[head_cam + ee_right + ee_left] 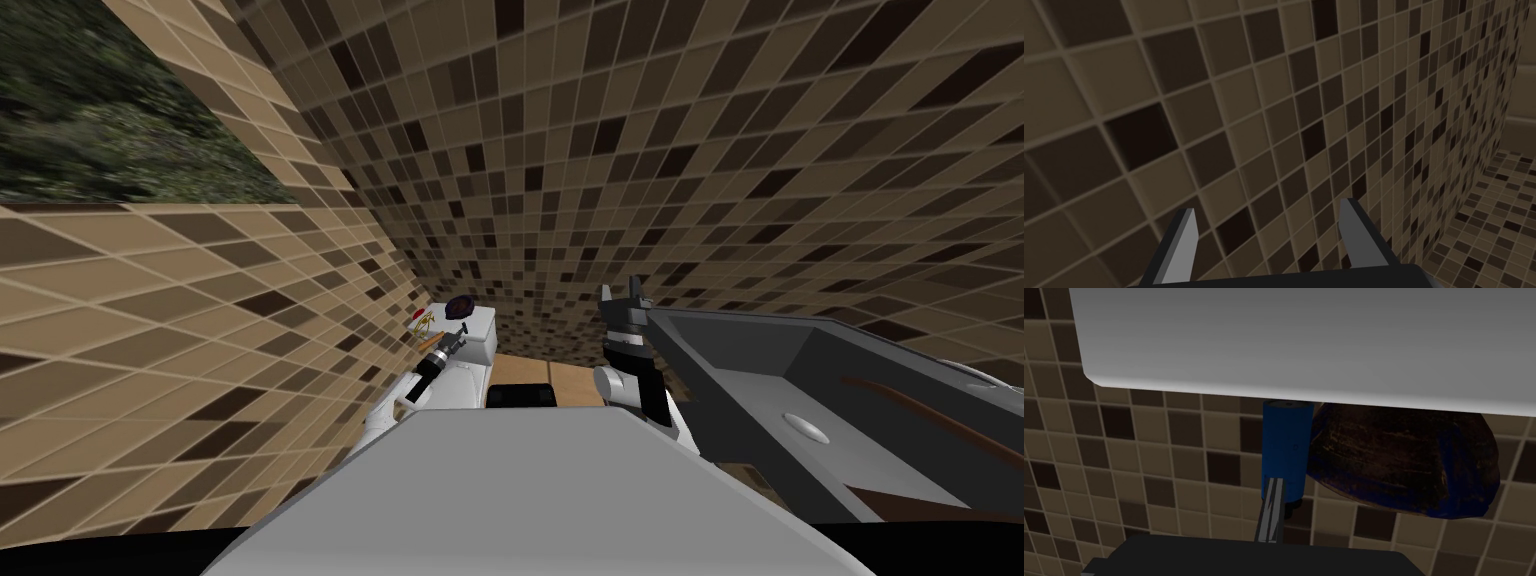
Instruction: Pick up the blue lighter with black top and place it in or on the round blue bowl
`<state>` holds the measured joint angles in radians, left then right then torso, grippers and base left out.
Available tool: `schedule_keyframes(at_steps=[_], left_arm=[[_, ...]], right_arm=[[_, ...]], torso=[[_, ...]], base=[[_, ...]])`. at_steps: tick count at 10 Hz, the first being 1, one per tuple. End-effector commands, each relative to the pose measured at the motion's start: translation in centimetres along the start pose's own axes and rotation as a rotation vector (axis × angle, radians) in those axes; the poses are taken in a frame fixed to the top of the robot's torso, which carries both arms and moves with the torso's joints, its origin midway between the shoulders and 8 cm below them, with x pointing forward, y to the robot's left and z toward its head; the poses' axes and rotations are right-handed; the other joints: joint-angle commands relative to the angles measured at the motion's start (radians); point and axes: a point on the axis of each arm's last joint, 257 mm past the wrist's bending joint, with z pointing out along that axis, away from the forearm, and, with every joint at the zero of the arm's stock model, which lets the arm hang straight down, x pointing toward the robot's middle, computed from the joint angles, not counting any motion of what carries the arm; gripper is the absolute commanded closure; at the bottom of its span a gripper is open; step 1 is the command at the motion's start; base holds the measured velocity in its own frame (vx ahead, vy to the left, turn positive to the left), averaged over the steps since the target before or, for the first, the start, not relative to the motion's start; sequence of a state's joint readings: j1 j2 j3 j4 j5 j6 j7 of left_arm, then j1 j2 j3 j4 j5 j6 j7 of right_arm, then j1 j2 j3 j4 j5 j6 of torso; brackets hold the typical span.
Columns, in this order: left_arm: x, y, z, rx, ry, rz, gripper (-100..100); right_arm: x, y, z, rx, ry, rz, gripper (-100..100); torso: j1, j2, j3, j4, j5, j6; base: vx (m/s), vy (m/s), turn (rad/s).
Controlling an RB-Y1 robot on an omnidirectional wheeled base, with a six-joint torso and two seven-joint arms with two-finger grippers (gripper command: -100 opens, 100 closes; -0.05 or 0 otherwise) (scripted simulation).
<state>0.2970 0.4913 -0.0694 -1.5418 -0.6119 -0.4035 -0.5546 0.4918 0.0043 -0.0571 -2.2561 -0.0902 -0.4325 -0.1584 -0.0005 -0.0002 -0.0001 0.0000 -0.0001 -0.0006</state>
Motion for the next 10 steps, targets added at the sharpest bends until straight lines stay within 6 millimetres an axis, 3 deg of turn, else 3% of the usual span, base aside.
schedule_keyframes(at_steps=[1,3,5,9,10], left_arm=[[0.0,0.0,0.0,0.0,0.0,0.0,100],[0.0,0.0,0.0,0.0,0.0,0.0,100],[0.8,0.2,0.0,-0.017,0.007,0.013,-100],[1.6,0.3,0.0,-0.037,0.015,0.027,-100],[1.6,0.3,0.0,-0.038,0.016,0.029,0]], right_arm=[[0.0,0.0,0.0,0.0,0.0,0.0,0],[0.0,0.0,0.0,0.0,0.0,0.0,0],[0.0,0.0,0.0,0.0,0.0,0.0,0],[0.0,0.0,0.0,0.0,0.0,0.0,0],[0.0,0.0,0.0,0.0,0.0,0.0,0]], torso=[[0.0,0.0,0.0,0.0,0.0,0.0],[0.0,0.0,0.0,0.0,0.0,0.0],[0.0,0.0,0.0,0.0,0.0,0.0],[-0.002,-0.002,-0.001,0.0,-0.001,0.0],[-0.001,-0.001,-0.001,0.0,0.0,0.0]], base=[[0.0,0.0,0.0],[0.0,0.0,0.0],[0.011,-0.011,0.049],[0.024,-0.033,0.056],[0.0,0.0,0.0]])
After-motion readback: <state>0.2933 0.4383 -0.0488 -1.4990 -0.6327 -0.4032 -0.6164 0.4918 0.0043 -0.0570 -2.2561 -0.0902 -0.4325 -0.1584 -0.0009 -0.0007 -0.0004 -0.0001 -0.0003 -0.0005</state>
